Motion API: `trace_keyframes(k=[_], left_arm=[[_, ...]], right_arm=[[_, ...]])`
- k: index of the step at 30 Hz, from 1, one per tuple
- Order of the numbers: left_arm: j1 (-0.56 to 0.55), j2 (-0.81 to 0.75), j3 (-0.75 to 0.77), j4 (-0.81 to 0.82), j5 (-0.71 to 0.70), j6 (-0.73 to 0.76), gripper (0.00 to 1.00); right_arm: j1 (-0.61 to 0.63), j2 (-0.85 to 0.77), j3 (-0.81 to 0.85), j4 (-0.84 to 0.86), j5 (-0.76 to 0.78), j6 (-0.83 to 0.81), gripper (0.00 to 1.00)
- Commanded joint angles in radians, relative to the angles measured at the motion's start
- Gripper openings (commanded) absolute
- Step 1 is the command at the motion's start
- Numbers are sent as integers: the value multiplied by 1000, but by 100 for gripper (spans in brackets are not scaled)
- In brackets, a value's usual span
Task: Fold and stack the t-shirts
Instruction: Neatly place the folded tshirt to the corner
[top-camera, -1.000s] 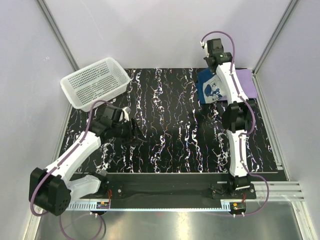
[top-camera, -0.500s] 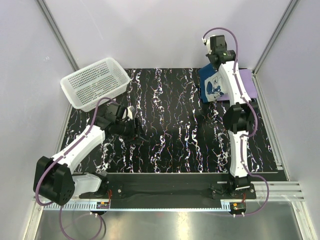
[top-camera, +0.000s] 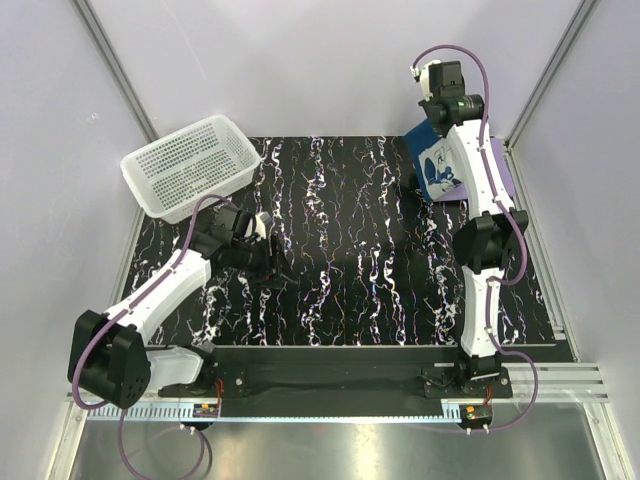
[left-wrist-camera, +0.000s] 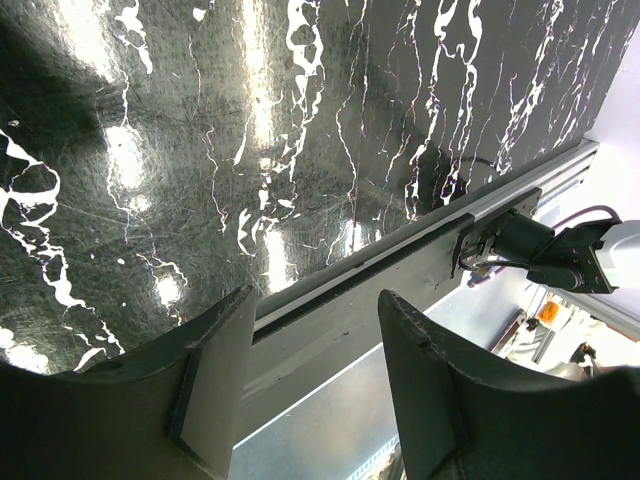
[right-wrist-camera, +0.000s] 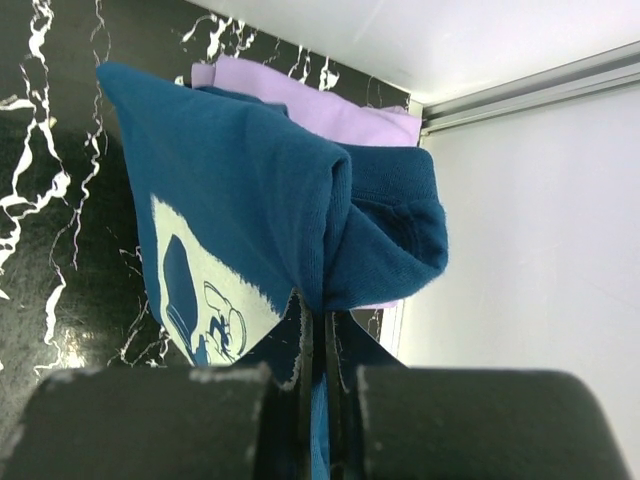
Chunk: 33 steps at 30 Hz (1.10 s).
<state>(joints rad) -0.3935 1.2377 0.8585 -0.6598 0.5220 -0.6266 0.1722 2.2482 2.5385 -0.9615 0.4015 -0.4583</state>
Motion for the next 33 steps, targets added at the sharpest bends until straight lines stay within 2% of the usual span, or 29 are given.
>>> trace_keyframes(k=[1, 14, 20, 30, 33], left_arm=[[5, -4, 30, 22, 36, 15, 57], [16, 31, 47, 8, 55, 22, 57], [16, 77, 65, 17, 75, 30, 57], [16, 166, 97, 14, 79, 38, 57], [16, 206, 126, 0, 78, 44, 56]], right_arm=[[-10, -49, 2, 60, 16, -28, 0], [-85, 2, -15, 150, -15, -25, 0], [-111, 89, 51, 145, -44, -37, 0], [-166, 194, 80, 254, -61, -31, 0], [-215, 227, 83, 293, -70, -29, 0]])
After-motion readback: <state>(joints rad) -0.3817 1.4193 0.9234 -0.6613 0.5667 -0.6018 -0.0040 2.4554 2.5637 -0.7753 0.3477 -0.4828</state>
